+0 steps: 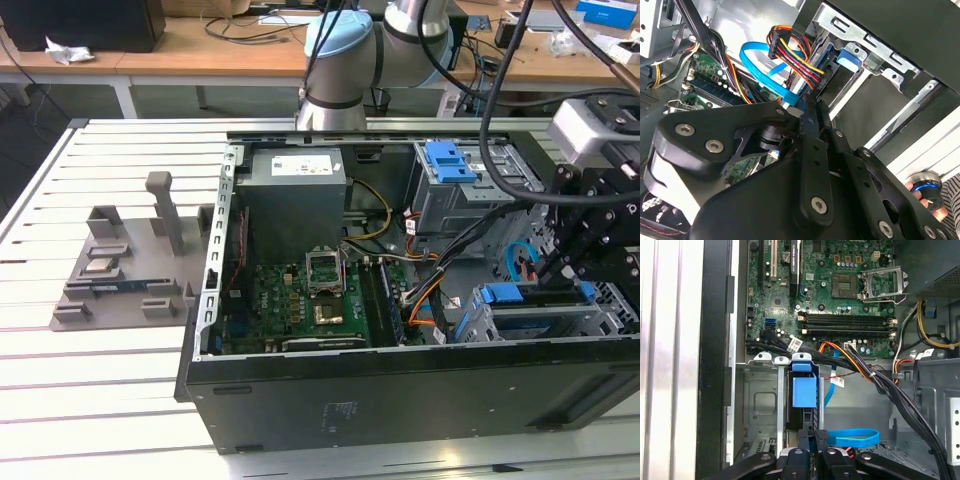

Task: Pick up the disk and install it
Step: 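Insert the second disk wire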

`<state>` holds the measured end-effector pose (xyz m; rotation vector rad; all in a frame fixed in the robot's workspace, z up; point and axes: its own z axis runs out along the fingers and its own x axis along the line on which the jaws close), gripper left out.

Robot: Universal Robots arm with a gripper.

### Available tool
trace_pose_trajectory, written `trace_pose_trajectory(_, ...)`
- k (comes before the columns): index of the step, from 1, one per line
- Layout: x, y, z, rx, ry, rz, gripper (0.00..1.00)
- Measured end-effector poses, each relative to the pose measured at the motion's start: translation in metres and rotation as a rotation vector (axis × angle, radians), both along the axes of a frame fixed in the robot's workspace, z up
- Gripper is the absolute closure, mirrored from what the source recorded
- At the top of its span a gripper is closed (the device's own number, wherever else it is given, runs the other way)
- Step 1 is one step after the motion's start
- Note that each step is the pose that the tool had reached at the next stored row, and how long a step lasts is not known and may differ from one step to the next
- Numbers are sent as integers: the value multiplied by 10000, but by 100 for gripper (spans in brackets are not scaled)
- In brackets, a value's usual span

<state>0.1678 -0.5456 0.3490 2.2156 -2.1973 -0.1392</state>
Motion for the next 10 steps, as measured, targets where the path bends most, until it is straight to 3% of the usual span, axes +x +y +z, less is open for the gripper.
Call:
trace_pose_trajectory(4, -1, -3, -10, 124, 0, 6, 84)
trace_pose_trajectory(10, -2, -29, -31, 141, -1, 15, 84)
